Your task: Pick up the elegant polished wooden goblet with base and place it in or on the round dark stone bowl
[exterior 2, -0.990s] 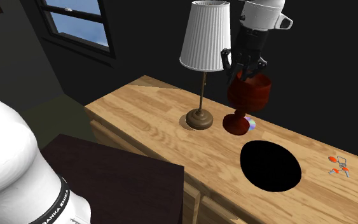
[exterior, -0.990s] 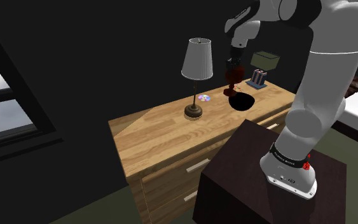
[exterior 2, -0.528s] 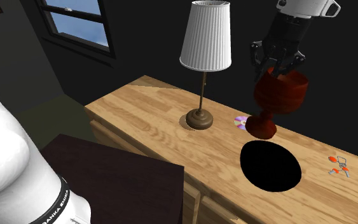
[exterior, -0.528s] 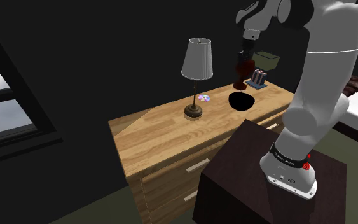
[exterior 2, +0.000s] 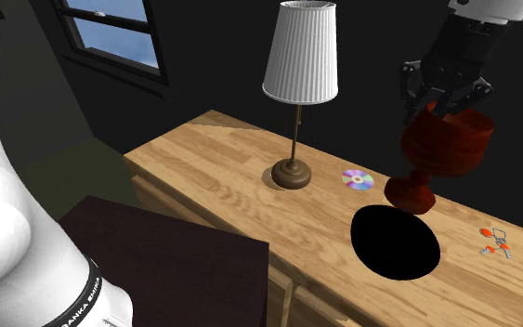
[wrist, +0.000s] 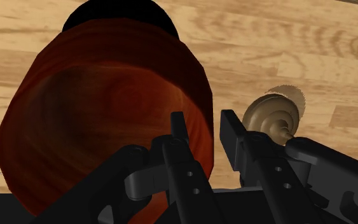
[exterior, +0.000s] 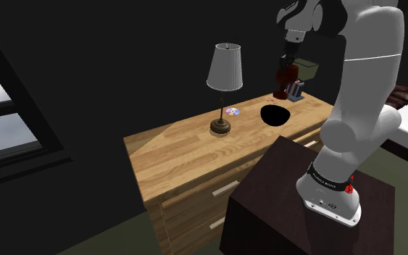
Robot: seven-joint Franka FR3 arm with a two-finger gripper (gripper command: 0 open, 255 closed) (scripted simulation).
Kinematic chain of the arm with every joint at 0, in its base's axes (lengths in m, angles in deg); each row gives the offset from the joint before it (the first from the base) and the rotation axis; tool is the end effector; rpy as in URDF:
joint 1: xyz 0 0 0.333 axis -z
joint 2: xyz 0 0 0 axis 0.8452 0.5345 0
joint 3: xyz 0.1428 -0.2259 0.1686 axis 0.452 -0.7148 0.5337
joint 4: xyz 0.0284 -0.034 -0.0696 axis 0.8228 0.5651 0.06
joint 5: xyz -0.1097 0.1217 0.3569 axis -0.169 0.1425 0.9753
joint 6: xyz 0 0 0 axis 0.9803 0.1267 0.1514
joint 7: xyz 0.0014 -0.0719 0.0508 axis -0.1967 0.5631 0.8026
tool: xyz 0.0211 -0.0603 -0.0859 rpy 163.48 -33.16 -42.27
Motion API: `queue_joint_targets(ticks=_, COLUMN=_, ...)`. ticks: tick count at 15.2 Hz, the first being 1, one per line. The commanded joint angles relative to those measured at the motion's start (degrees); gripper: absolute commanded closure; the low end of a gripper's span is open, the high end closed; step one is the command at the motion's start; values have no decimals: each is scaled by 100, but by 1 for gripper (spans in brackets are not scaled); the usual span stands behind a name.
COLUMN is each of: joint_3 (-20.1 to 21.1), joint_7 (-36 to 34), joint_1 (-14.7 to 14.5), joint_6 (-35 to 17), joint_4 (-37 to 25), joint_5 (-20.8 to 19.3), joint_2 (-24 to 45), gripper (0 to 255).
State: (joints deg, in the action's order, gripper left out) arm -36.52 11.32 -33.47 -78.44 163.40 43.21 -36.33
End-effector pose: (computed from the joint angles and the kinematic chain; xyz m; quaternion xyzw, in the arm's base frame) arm 0.4014 -0.5006 0.4213 -0.9934 0.0947 0.0086 0.0636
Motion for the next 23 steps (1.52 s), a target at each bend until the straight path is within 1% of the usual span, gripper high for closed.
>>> queue_joint_targets(ticks=1, joint_3=11, joint_7=40, joint_1=12, joint_6=-124, joint_4=77, joint_5=34, joint_2=49, gripper=255)
queue_joint_targets(ticks=12, joint_3=111, joint_7=214, joint_1=49, joint_6=-820, joint_4=521, joint_5=249, joint_2=357, gripper=255)
queue_joint_targets(ticks=23, joint_3=270, joint_7=428, joint_1=143, joint_6=-1478, joint_4=802, joint_5=543, joint_2=802, gripper=255)
